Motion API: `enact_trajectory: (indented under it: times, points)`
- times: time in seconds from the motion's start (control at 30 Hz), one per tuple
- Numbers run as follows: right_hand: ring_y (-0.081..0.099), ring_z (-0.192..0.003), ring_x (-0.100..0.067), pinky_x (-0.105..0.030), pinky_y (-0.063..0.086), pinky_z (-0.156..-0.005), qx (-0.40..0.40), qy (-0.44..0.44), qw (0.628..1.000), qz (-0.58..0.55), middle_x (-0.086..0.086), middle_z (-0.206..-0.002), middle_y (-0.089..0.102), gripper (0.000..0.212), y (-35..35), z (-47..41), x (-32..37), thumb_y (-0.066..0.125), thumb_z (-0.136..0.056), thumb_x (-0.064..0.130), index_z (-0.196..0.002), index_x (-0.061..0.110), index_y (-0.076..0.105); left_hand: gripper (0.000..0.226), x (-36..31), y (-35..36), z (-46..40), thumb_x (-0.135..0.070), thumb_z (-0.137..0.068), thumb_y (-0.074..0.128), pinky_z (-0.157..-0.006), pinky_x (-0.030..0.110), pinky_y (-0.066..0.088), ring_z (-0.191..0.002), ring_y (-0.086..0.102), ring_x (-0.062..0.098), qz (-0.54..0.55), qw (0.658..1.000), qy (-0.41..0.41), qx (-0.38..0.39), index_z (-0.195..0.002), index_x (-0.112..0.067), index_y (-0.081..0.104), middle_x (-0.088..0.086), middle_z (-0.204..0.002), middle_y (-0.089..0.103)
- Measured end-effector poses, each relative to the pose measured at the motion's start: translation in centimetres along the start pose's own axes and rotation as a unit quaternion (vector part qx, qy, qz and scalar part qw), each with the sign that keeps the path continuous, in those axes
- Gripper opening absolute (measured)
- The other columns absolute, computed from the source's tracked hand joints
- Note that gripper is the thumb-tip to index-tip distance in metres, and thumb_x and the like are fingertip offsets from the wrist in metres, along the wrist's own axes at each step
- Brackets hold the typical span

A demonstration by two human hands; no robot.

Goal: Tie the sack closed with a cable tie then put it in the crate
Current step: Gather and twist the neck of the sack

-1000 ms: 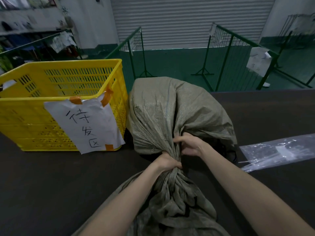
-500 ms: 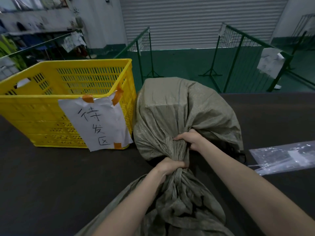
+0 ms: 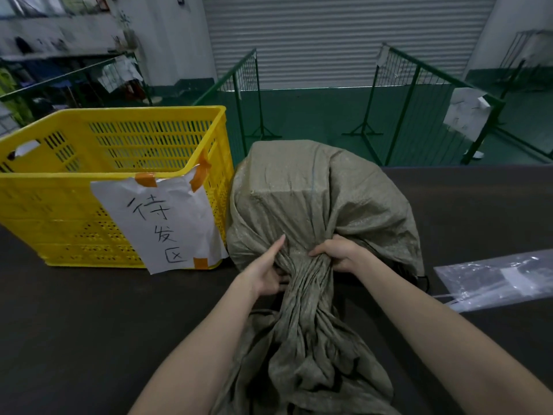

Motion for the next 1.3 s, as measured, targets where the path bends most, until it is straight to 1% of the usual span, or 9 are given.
enact_trajectory:
  times: [0.2, 0.4, 0.57, 0.63, 0.77, 0.83, 0.93, 1.13, 1.3]
  points:
    - [0.057, -0.115, -0.028, -0.037, 0.046, -0.098, -0.002, -0.04, 0.994, 0.101, -0.014, -0.129, 0.059, 0.064, -1.3, -0.2, 0.6, 0.072, -0.072, -0.001, -0.132, 0.003, 0.049, 0.065, -2.6, 0.3, -0.1, -0.055, -0.092, 0.045, -0.115, 0.046, 0.024, -0.128, 0.049, 0.032, -0.271, 0.962, -0.023, -0.008, -0.141, -0.012, 0.04, 0.013, -0.141, 0.051]
    - [0.053, -0.115, -0.025, -0.031, 0.043, -0.096, -0.07, -0.111, 0.98, 0.147, -0.003, -0.123, 0.056, 0.053, -3.2, -0.3, 1.8, 0.066, -0.078, -0.001, -0.129, 0.002, 0.05, 0.042, -1.8, 2.9, -0.1, -0.035, -0.101, 0.04, -0.108, 0.041, 0.035, -0.118, 0.053, 0.027, -0.29, 0.956, -0.01, 0.037, -0.137, -0.014, 0.046, 0.011, -0.14, 0.052]
    - [0.054, -0.118, -0.031, -0.049, 0.041, -0.104, -0.136, -0.099, 0.945, 0.279, -0.008, -0.127, 0.06, 0.083, -7.6, -4.6, 0.9, 0.079, -0.05, 0.042, -0.122, 0.01, 0.056, 0.049, -0.5, 4.9, -0.5, -0.041, -0.099, 0.042, -0.104, 0.036, 0.035, -0.124, 0.049, 0.027, -0.268, 0.963, -0.006, 0.028, -0.138, -0.013, 0.044, 0.011, -0.139, 0.051]
    - [0.058, -0.113, -0.028, -0.043, 0.046, -0.1, -0.113, -0.088, 0.953, 0.267, -0.009, -0.125, 0.063, 0.08, -5.5, -1.6, 2.0, 0.082, -0.053, 0.036, -0.123, 0.007, 0.057, 0.061, -0.3, 5.1, -0.8, -0.053, -0.092, 0.049, -0.104, 0.033, 0.032, -0.131, 0.045, 0.027, -0.253, 0.967, -0.005, 0.032, -0.139, -0.015, 0.043, 0.009, -0.142, 0.048]
    - [0.063, -0.102, -0.027, -0.04, 0.053, -0.088, -0.02, -0.027, 0.986, 0.165, -0.016, -0.112, 0.066, 0.036, -3.3, 0.5, 1.0, 0.067, -0.082, 0.002, -0.115, -0.005, 0.056, 0.1, 1.0, 6.2, -1.8, -0.072, -0.057, 0.071, -0.116, 0.04, 0.026, -0.136, 0.04, 0.021, -0.223, 0.973, 0.008, 0.057, -0.141, -0.025, 0.043, 0.002, -0.146, 0.046]
    - [0.064, -0.105, -0.031, -0.043, 0.053, -0.091, 0.012, -0.017, 0.997, 0.08, -0.021, -0.118, 0.065, 0.038, -3.2, 0.7, 0.5, 0.063, -0.082, -0.005, -0.12, -0.007, 0.057, 0.078, 1.4, 6.6, -1.7, -0.059, -0.069, 0.072, -0.112, 0.04, 0.034, -0.126, 0.051, 0.021, -0.217, 0.974, 0.01, 0.069, -0.132, -0.019, 0.053, 0.007, -0.135, 0.057]
    - [0.065, -0.104, -0.028, -0.037, 0.058, -0.08, 0.046, 0.012, 0.999, -0.011, -0.019, -0.117, 0.066, 0.035, -3.4, 0.9, 0.2, 0.061, -0.085, -0.004, -0.119, -0.004, 0.059, 0.038, 1.8, 7.0, -1.1, -0.034, -0.086, 0.067, -0.103, 0.039, 0.045, -0.105, 0.064, 0.023, -0.223, 0.969, -0.011, 0.105, -0.116, -0.011, 0.062, 0.009, -0.109, 0.069]
    - [0.067, -0.091, -0.021, -0.031, 0.06, -0.07, 0.078, 0.017, 0.996, -0.042, -0.012, -0.096, 0.072, 0.023, -3.6, 1.8, -0.1, 0.06, -0.087, 0.001, -0.109, 0.0, 0.064, 0.052, 1.9, 7.3, -0.3, -0.035, -0.078, 0.074, -0.103, 0.042, 0.045, -0.112, 0.061, 0.026, -0.314, 0.948, -0.028, 0.036, -0.123, -0.014, 0.061, 0.013, -0.124, 0.064]
    - [0.064, -0.1, -0.025, -0.042, 0.05, -0.093, 0.054, -0.021, 0.997, 0.047, -0.01, -0.104, 0.07, 0.027, -5.6, 2.0, -0.8, 0.069, -0.081, 0.006, -0.107, 0.009, 0.061, 0.042, 1.5, 6.4, 0.5, -0.027, -0.089, 0.058, -0.093, 0.033, 0.046, -0.107, 0.058, 0.025, -0.338, 0.94, -0.05, 0.01, -0.127, -0.009, 0.056, 0.017, -0.123, 0.061]
Point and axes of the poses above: each hand's wrist, its own z-axis away from the middle knuckle, its own y-axis out of the palm, x = y × z, the point moved 5 cm from there along -z, towards the middle knuckle
